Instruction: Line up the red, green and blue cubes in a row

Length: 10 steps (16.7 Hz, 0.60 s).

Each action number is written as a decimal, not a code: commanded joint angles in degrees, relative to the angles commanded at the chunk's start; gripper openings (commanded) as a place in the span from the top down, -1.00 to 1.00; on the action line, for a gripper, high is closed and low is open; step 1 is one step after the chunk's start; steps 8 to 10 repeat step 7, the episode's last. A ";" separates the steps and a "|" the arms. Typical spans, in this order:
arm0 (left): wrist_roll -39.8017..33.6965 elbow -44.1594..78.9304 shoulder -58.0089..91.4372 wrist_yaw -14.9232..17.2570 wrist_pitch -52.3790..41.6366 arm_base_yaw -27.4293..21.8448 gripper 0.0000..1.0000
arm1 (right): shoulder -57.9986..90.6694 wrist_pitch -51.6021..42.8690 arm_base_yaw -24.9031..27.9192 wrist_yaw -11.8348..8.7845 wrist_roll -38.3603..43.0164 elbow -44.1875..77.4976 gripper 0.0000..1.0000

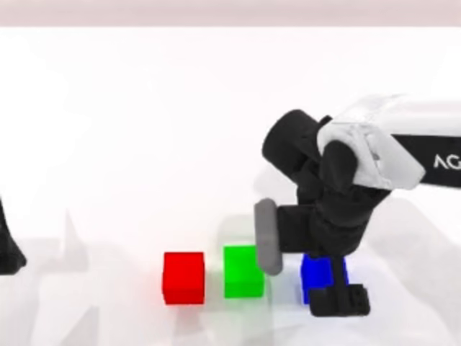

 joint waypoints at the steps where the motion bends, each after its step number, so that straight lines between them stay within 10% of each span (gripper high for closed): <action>1: 0.00 0.00 0.00 0.00 0.00 0.00 -1.00 | -0.61 -2.02 0.01 -0.01 0.01 1.31 -1.00; 10: 0.00 0.00 0.00 0.00 0.00 0.00 -1.00 | -4.46 -12.86 0.30 -0.04 -0.12 8.22 -1.00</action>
